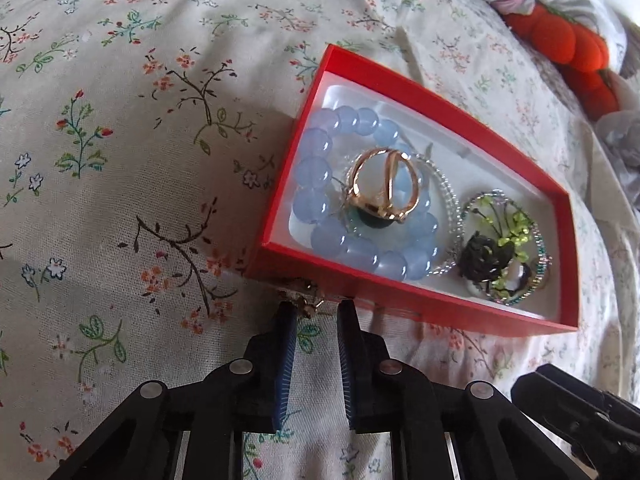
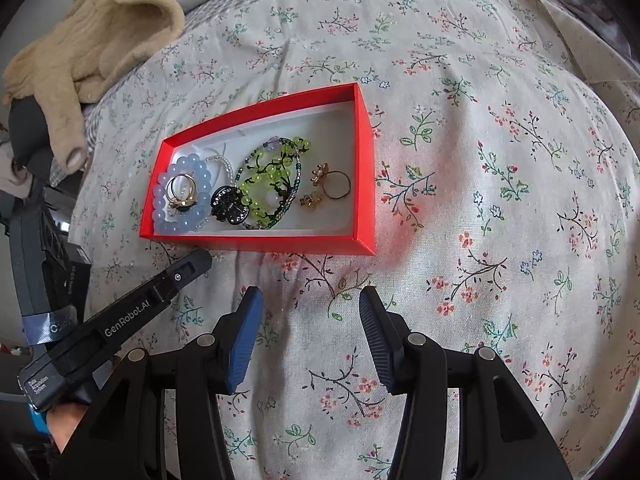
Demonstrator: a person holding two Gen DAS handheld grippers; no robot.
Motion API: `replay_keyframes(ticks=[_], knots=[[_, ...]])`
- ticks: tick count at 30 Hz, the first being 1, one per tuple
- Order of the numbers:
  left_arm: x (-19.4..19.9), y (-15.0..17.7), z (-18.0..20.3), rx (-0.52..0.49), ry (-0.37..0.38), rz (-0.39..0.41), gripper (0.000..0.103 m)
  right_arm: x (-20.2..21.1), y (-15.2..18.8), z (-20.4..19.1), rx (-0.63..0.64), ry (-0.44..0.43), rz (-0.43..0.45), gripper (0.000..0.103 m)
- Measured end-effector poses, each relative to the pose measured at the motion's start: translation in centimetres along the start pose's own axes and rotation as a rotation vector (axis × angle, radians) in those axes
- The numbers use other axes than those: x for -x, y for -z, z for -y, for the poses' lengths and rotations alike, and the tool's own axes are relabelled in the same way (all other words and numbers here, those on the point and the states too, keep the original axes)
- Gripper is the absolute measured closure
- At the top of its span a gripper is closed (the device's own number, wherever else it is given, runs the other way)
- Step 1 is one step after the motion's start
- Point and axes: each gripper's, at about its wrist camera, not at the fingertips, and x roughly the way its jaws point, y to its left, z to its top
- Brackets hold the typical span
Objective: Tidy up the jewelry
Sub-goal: 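Grasp the small gold earring beside the box with the left tool, then lower the gold earring into the box and open the left tool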
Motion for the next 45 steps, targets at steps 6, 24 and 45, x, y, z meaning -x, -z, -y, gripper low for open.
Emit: replay_keyframes(ticks=[6,24,45], knots=[[-0.4,-0.2,0.1,0.001,-0.055,-0.006,0.101,-0.4,-0.4,0.3,0.005,0.014,-0.006,0.050],[5.3,0.7,-5.2,0.047,0.098,-0.029,0.101,0.4,-0.6,-0.2,-0.005,-0.011,0.015,0.050],[7.3,-0.3,1.6,-0.092,0.205,0.131,0.101,3.1,-0.3,1.6,-0.071,-0.059,0.060,0.050]])
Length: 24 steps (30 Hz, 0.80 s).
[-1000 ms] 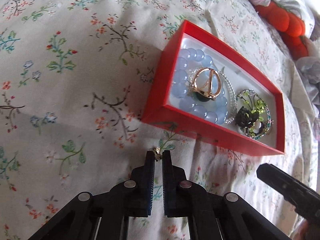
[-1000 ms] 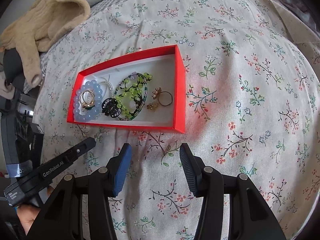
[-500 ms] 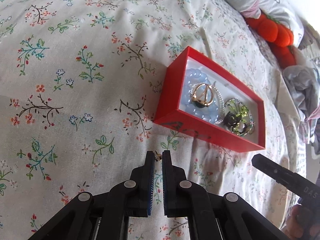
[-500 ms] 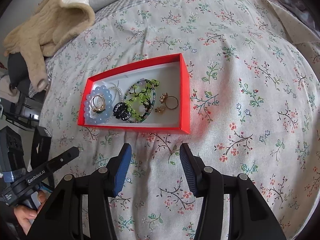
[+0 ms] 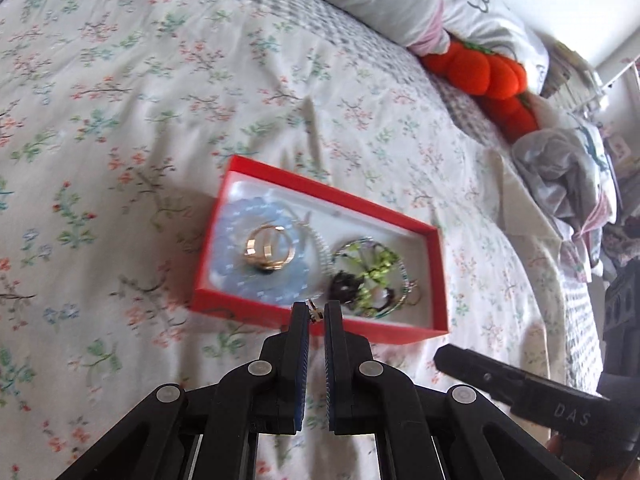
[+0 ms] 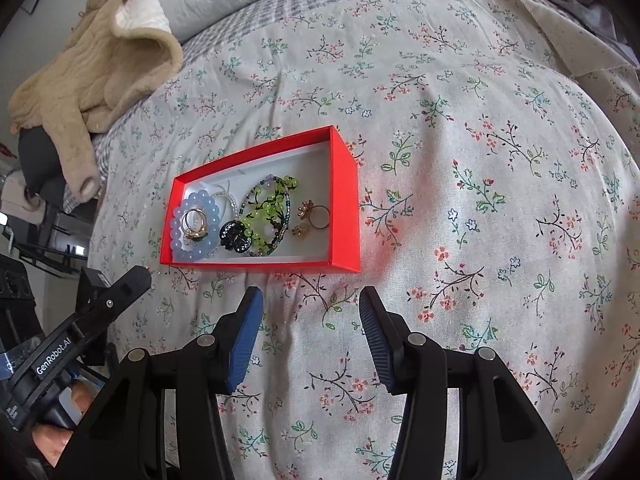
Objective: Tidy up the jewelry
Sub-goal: 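Lower the gold earring into the box and open the left tool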
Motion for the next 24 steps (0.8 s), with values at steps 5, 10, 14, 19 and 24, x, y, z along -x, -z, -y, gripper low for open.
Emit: replay_keyframes(ticks=[5,10,14,19,24], knots=[[-1.8,-0.6,1.7,-0.017,0.017,-0.005,0.101,0.2,0.0,0.4,-0.009,-0.001,0.000,0.050],[-2.6,-0.7,1.8,0.034,-0.004,-0.013,0.095,0.4,0.0,0.9,-0.019,0.003,0.003,0.050],[-1.7,-0.6,1.8,0.028,-0.037,0.005,0.067,0.7,0.0,0.9,-0.018,0.000,0.009,0.050],[0.1,0.0,1.6,0.002,-0.109,0.012,0.054,1.7,0.1,0.7,-0.005,0.010,0.036,0.050],[1.4,1.3,1.1,-0.044,-0.246,0.002,0.035,2.8,0.7,0.6,0.010,0.028,0.064,0.050]])
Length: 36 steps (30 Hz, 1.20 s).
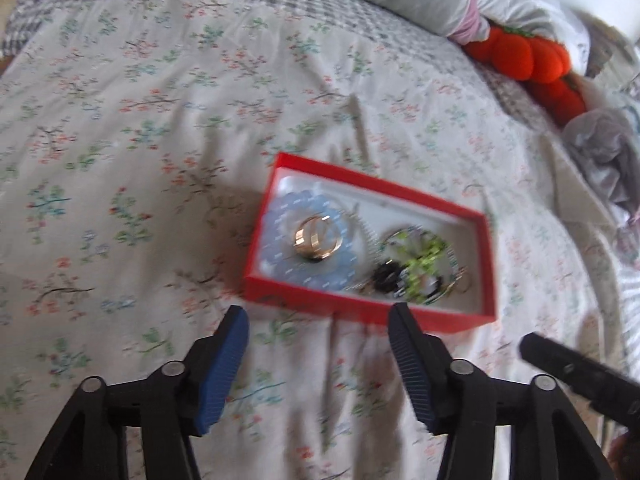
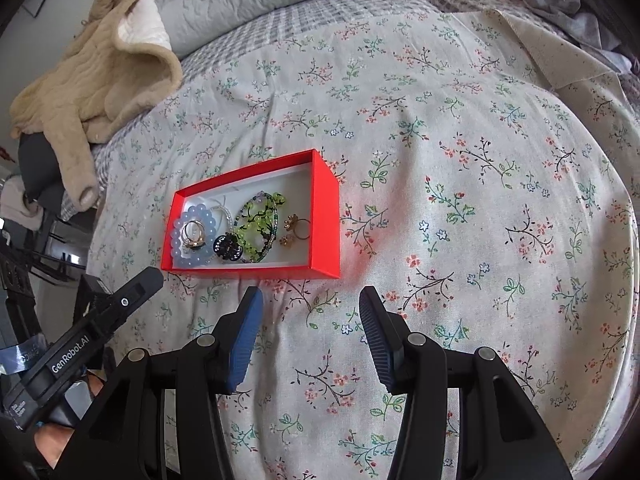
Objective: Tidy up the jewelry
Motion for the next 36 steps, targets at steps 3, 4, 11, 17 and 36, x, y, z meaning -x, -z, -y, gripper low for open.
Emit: replay_keyframes(ticks=[3,4,11,17,36], knots=[[0.6,1.2,-0.4,-0.030,-0.062,0.000,0.022,0.5,0.7,-0.5,0.018,0.011,0.007,0.050],[0.8,1.5,-0.4,-0.042,-0.078,0.000,0.019,0.6,1.1,-0.7,0.027,0.021,0.009,0.050],[2.1,4.3,-0.5,-0.090,-0.194,0.005,0.001,1.1,3.3,-2.3,0.091,0.135,0.040,0.033],[2.5,6.1,-0.2,-0.114,-0.248,0.019,0.000,1.7,4.8,-2.8,0.128,0.200,0.072,0.011],[2.7,6.8,0.4,-0.136,-0.272,0.054,0.000,1.3,6.4,-3.5,0.199,0.258,0.088,0.002]])
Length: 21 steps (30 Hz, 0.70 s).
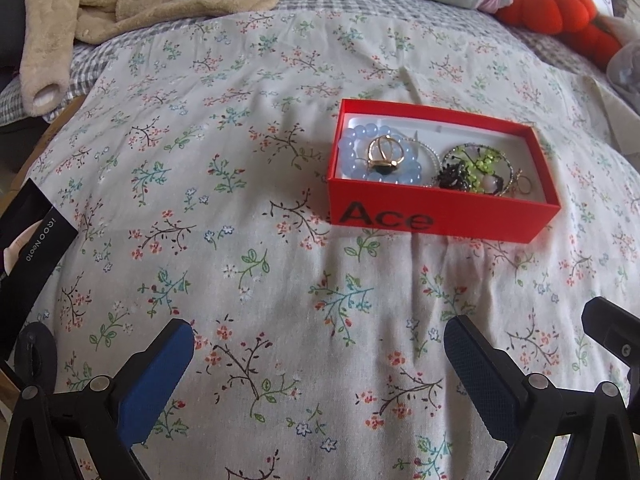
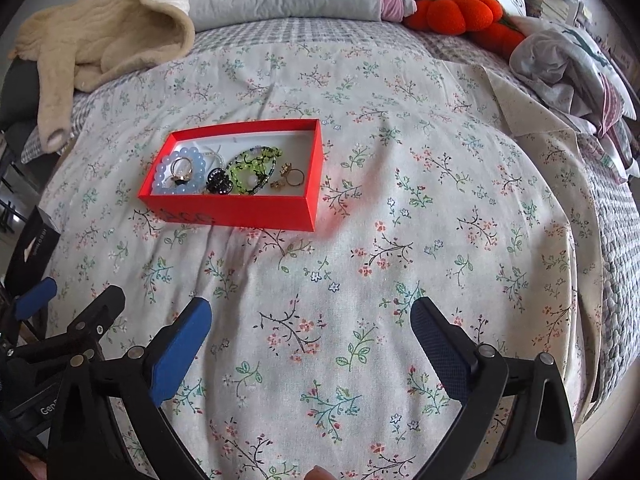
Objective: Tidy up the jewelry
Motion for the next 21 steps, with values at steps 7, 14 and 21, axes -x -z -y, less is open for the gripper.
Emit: replay_keyframes(ticks=[7,14,21], knots=[[0.08,0.11,0.08,-0.010,-0.011,0.007,0.000,-0.04,0.20,-0.17,0.007,-0.002,-0.003,0.002],[-0.04,0.09,0.01,-0.012,-0.014,0.003,0.000,0.00,0.23,-0.22,0.008,0.000,-0.001,0.002],[-0.02,0.14,0.02,-0.016,-0.018,0.005,0.000,0.02,0.25,-0.22,0.008,0.000,-0.002,0.002]])
